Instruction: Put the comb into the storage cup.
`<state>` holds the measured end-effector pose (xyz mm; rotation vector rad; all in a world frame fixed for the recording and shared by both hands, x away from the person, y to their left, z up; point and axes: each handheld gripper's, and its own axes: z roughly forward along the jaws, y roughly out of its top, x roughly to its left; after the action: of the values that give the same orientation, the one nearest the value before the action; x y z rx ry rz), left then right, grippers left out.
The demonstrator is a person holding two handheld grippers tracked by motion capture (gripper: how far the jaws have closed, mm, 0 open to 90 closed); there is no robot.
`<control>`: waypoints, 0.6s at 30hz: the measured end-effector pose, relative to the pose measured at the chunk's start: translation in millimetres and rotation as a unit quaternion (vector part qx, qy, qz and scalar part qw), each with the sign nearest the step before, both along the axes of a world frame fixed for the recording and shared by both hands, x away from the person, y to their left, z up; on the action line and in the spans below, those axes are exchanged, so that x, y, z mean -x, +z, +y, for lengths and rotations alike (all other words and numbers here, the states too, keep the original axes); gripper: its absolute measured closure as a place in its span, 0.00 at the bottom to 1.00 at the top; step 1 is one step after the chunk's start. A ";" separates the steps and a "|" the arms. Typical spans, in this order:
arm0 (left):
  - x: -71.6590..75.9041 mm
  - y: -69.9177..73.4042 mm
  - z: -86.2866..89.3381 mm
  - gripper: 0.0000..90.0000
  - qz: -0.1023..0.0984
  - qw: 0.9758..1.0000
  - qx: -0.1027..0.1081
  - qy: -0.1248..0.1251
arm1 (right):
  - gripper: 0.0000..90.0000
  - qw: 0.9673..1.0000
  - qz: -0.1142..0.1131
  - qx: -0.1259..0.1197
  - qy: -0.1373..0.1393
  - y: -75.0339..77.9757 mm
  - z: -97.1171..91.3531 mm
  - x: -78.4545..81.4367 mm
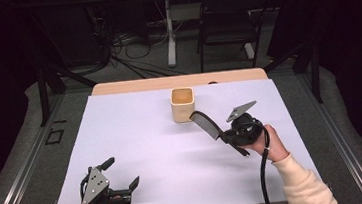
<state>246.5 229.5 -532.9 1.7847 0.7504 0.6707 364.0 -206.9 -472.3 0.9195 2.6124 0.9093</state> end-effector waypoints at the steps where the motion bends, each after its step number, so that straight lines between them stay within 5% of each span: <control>1: -0.1 0.0 0.0 0.00 0.000 1.000 0.000 0.000 | 0.80 1.000 -0.002 -0.001 -0.001 0.2 -0.3 -0.1; 18: -0.1 0.0 -0.2 0.00 0.000 1.000 0.000 0.001 | 0.80 0.999 -0.034 -0.024 -0.025 4.1 -4.0 -2.2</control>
<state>246.6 229.3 -532.9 1.7831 0.7525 0.6722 366.2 -210.8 -468.2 0.9434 2.5090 0.9767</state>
